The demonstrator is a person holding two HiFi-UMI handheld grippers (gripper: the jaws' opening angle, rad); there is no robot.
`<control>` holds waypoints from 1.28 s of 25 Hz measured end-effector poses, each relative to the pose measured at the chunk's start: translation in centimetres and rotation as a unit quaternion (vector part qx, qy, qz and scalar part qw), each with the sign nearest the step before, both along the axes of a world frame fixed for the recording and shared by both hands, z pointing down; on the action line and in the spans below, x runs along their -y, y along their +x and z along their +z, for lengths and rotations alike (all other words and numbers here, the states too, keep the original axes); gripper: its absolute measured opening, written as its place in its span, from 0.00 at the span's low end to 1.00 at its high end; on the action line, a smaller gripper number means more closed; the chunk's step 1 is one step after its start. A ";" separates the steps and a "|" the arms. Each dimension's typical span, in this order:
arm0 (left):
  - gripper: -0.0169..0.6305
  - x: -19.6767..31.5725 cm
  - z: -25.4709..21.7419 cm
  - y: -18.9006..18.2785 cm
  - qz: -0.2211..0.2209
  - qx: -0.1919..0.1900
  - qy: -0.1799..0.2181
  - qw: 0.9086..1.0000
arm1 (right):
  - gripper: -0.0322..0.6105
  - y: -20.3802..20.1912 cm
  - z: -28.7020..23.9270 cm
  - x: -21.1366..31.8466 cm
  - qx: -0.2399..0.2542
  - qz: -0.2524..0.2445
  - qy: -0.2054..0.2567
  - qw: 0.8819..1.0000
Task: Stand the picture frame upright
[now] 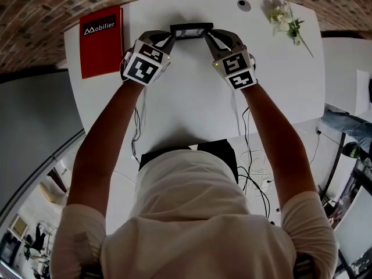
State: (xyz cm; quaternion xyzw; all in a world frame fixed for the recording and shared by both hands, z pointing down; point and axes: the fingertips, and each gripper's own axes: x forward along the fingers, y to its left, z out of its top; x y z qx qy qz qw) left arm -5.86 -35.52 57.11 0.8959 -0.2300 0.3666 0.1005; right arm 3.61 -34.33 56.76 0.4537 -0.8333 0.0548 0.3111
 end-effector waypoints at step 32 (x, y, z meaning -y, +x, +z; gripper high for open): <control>0.09 0.4 0.1 -0.3 -0.012 -0.026 -0.013 0.999 | 0.11 0.0 0.0 -0.1 0.025 0.011 0.002 1.000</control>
